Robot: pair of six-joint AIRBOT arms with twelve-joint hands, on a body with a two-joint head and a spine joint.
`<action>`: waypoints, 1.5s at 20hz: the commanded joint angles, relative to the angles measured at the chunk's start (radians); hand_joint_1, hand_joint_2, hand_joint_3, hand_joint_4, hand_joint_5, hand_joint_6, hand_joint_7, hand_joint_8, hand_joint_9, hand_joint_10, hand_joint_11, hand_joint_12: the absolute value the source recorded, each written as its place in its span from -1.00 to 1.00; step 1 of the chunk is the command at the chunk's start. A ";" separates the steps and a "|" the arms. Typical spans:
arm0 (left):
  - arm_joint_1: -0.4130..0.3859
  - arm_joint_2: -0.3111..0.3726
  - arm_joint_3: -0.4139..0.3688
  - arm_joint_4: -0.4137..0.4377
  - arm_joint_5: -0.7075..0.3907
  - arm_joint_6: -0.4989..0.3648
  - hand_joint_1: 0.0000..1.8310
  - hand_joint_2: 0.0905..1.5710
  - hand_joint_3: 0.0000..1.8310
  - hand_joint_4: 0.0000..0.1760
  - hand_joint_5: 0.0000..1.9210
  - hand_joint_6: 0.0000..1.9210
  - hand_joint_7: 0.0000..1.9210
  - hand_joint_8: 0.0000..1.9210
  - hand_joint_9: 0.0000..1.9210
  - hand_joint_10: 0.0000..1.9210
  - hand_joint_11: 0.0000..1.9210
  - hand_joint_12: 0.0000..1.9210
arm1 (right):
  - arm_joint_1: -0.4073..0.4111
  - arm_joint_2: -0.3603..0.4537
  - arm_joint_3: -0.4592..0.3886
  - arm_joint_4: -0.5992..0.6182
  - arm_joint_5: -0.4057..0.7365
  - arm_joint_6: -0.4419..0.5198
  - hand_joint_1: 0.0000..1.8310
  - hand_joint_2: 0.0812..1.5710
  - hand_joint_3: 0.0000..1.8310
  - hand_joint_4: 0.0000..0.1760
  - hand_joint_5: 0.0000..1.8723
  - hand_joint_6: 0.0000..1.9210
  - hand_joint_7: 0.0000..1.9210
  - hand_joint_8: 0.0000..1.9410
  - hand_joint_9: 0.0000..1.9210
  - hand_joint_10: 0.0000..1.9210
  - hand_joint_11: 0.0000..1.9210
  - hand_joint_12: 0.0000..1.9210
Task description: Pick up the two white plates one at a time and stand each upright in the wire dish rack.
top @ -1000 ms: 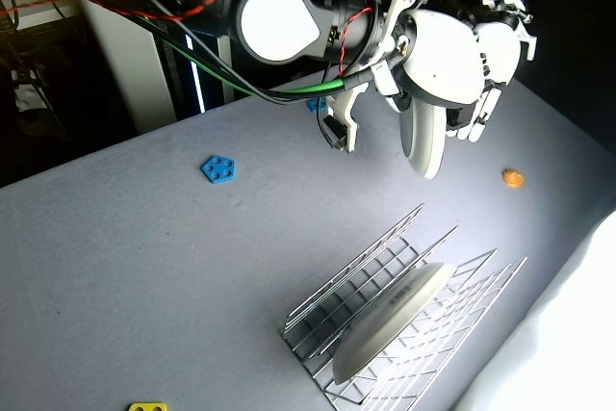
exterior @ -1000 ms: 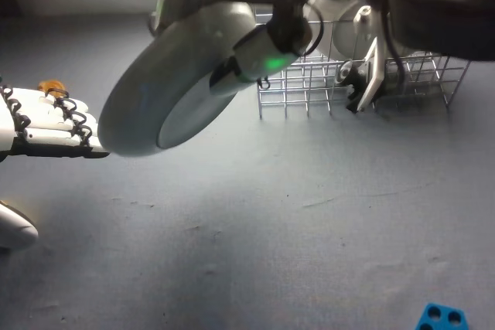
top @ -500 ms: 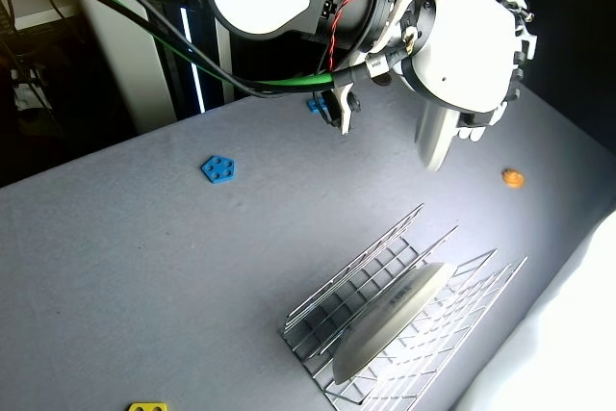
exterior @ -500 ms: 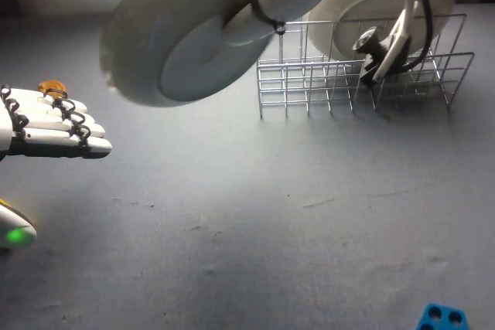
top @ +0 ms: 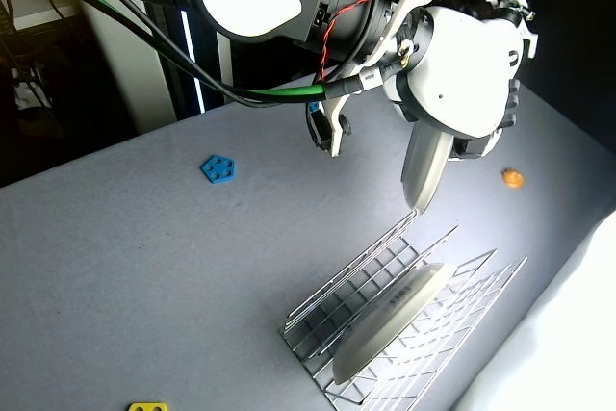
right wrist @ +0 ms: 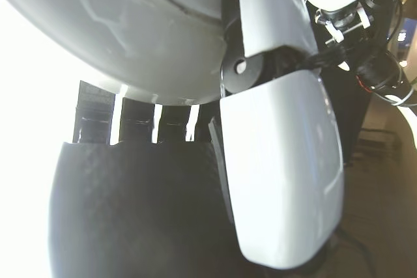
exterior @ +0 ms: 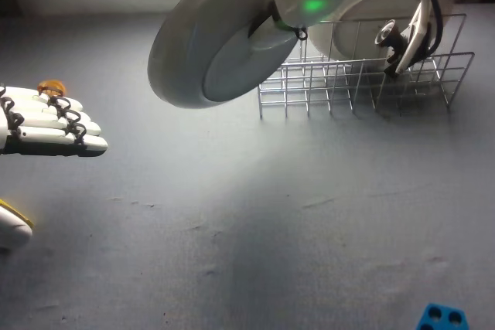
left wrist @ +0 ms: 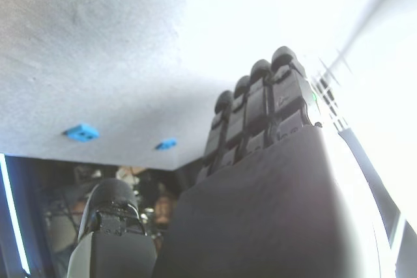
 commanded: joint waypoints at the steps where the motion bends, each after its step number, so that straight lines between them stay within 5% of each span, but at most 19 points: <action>1: -0.008 0.008 -0.002 -0.057 -0.032 -0.003 -1.00 0.33 -1.00 -1.00 -1.00 -1.00 -1.00 -1.00 -1.00 -1.00 -1.00 -1.00 | 0.016 0.008 0.004 0.008 0.165 0.004 0.63 0.33 -1.00 -1.00 0.06 0.00 0.17 -0.40 0.07 -0.08 -0.13 0.53; 8: -0.006 -0.032 0.066 -0.050 -0.034 -0.003 -1.00 0.33 -1.00 -1.00 -1.00 -1.00 -1.00 -1.00 -1.00 -1.00 -1.00 -1.00 | -0.006 0.008 0.037 0.150 0.245 0.003 0.51 0.33 -1.00 -1.00 0.06 0.04 0.20 -0.39 0.03 0.08 -0.14 0.21; 30: -0.010 -0.042 0.043 -0.031 -0.020 0.000 -1.00 0.35 -1.00 -1.00 -1.00 -1.00 -1.00 -1.00 -1.00 -1.00 -1.00 -1.00 | -0.037 0.009 0.074 0.193 0.254 -0.016 0.51 0.34 -1.00 -1.00 0.04 0.04 0.15 -0.28 0.01 0.14 -0.15 0.29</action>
